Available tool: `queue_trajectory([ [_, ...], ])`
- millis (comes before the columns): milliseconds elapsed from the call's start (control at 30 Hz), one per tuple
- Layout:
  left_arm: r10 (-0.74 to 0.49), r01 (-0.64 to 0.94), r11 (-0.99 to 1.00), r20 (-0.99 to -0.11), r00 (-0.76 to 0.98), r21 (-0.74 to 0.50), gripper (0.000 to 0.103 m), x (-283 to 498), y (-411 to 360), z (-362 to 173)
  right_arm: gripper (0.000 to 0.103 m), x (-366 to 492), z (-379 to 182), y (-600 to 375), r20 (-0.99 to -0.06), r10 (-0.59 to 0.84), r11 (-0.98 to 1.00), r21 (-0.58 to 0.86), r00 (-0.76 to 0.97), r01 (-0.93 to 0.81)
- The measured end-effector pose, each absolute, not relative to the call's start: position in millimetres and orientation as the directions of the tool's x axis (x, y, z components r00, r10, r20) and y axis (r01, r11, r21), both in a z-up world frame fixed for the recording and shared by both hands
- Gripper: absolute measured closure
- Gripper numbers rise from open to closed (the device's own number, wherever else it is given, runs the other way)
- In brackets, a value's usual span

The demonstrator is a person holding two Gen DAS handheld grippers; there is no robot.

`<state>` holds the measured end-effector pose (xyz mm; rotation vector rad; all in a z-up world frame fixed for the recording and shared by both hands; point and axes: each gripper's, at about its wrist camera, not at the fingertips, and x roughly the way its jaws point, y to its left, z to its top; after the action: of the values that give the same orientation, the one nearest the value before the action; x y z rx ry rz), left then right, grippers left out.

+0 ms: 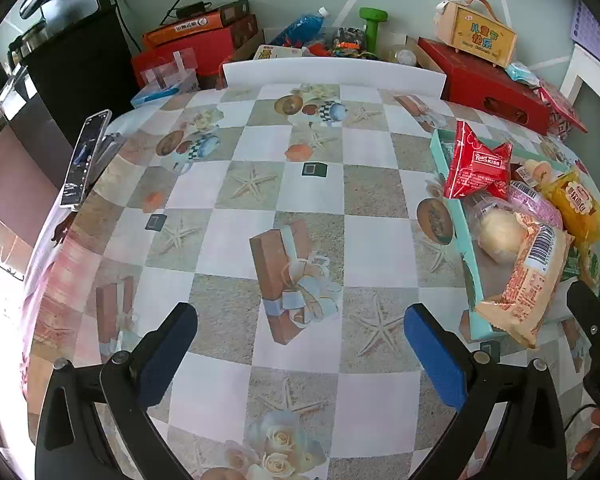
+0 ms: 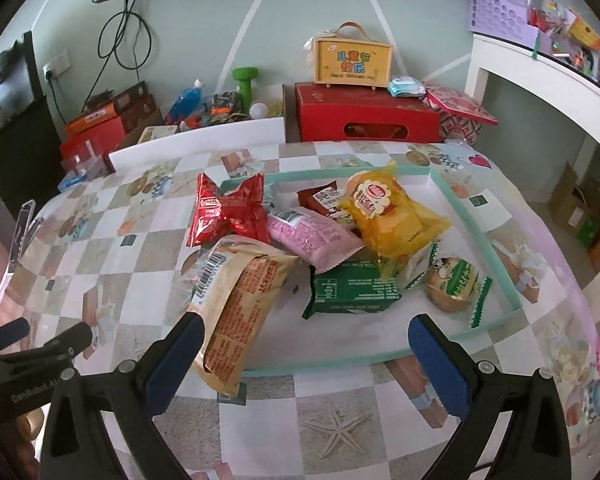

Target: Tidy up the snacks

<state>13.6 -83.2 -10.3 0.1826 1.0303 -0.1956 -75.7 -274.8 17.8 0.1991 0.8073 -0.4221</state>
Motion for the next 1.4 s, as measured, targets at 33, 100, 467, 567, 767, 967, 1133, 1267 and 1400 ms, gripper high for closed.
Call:
queue_trajectory([
  [33,-0.073,0.243,0.968,-0.864,0.498,0.058,0.0,14.8,-82.7,-10.6,0.0,-74.7,17.7,-273.9,-0.735,-0.289,0.9,0.009,0.614,0.435],
  [100,-0.069,0.235,0.97,-0.865,0.497,0.057,0.0,16.2,-81.7,-10.6,0.0,-72.8,17.4,-271.4,-0.737,-0.287,0.905,0.001,0.612,0.425],
  [467,-0.059,0.218,0.974,-0.868,0.493,0.058,0.0,18.8,-78.9,-12.3,0.0,-69.6,13.7,-267.0,-0.749,-0.288,0.911,-0.021,0.597,0.413],
  [567,-0.061,0.218,0.974,-0.87,0.489,0.054,0.0,19.6,-78.8,-13.1,0.0,-69.6,12.8,-267.4,-0.752,-0.287,0.91,-0.021,0.593,0.415],
  [767,-0.062,0.219,0.974,-0.874,0.483,0.052,0.0,19.6,-79.3,-14.4,0.0,-69.2,11.7,-267.8,-0.756,-0.286,0.91,-0.022,0.589,0.414],
  [967,-0.061,0.218,0.974,-0.875,0.48,0.052,0.0,20.1,-79.6,-15.3,0.0,-68.7,10.9,-267.4,-0.758,-0.286,0.91,-0.023,0.586,0.414],
  [1133,-0.06,0.215,0.975,-0.877,0.477,0.051,0.0,20.3,-79.1,-15.9,0.0,-68.4,10.9,-267.1,-0.758,-0.286,0.91,-0.024,0.586,0.414],
  [1267,-0.06,0.214,0.976,-0.877,0.477,0.05,0.0,20.6,-78.6,-16.1,0.0,-68.1,10.8,-267.1,-0.76,-0.286,0.91,-0.025,0.584,0.414],
  [1400,-0.057,0.209,0.977,-0.879,0.474,0.049,0.0,21.1,-77.6,-16.9,0.0,-68.8,8.4,-266.8,-0.762,-0.285,0.911,-0.027,0.582,0.411],
])
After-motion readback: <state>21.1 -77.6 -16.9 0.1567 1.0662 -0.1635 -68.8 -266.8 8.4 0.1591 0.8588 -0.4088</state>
